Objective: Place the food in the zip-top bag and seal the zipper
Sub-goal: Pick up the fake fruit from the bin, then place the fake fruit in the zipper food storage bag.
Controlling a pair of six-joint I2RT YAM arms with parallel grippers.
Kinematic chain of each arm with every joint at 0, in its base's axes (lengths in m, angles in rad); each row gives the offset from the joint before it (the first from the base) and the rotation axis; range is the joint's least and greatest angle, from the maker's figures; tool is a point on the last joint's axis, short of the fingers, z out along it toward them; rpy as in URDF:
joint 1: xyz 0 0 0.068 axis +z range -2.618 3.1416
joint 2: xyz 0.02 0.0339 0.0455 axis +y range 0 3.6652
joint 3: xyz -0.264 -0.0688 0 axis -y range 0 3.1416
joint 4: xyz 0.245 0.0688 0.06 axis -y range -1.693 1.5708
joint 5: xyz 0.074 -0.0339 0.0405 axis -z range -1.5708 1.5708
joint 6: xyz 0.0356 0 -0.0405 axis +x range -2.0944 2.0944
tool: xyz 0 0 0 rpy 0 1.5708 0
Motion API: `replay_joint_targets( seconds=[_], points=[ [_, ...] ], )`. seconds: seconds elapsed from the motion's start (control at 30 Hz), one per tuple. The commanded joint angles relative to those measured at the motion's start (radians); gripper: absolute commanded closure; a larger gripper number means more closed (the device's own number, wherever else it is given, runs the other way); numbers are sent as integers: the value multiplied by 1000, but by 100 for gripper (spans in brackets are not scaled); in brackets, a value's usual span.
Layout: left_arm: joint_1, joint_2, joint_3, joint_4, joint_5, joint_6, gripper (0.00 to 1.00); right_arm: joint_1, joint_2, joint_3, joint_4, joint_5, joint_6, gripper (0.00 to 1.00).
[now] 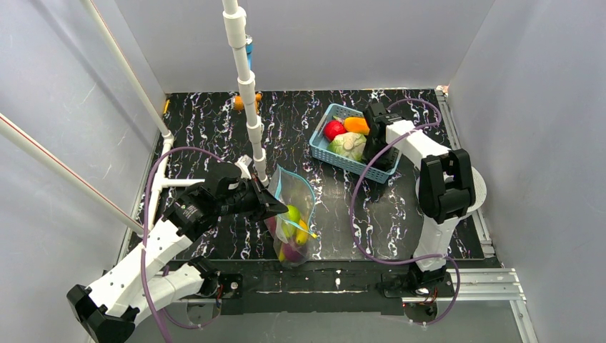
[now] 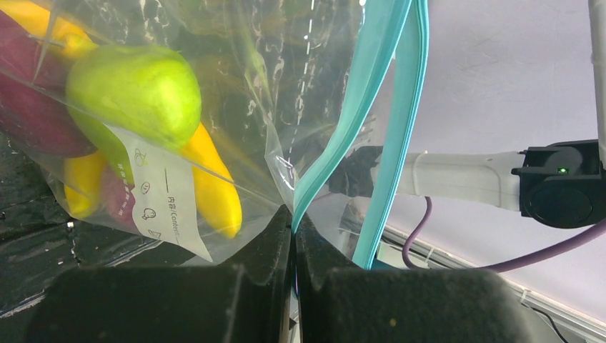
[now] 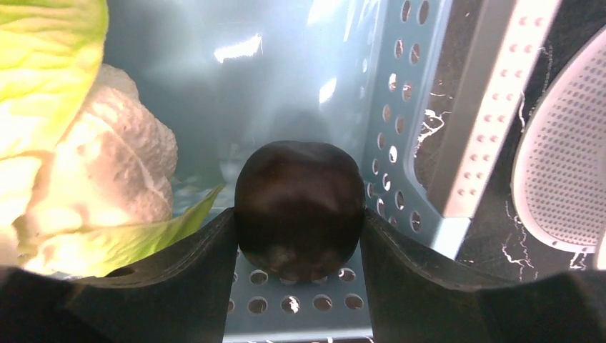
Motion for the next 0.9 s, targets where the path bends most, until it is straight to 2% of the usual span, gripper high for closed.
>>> replay_joint_targets(
  seconds=[0.0,0.13,0.27,0.4,0.6,0.73,0.87],
  points=[
    [1,1,11,-9,20,9,100,0,-132,58,-25,14,-24,78],
    [3,2,6,-10,22,8,100,4,-251,28,34,-19,-44,93],
    [3,0,1,-3,22,4,100,13,-406,-131,234,-124,-113,97],
    [2,0,4,-1,22,7,100,14,-542,-298,464,-364,-167,99],
    [2,0,0,-1,25,5,100,16,-695,-476,820,-854,-161,99],
    [1,4,-2,6,25,4,100,60,-717,-451,925,-1033,-114,99],
    [2,8,-1,11,27,4,100,171,-704,-325,872,-1132,-168,99]
  ],
)
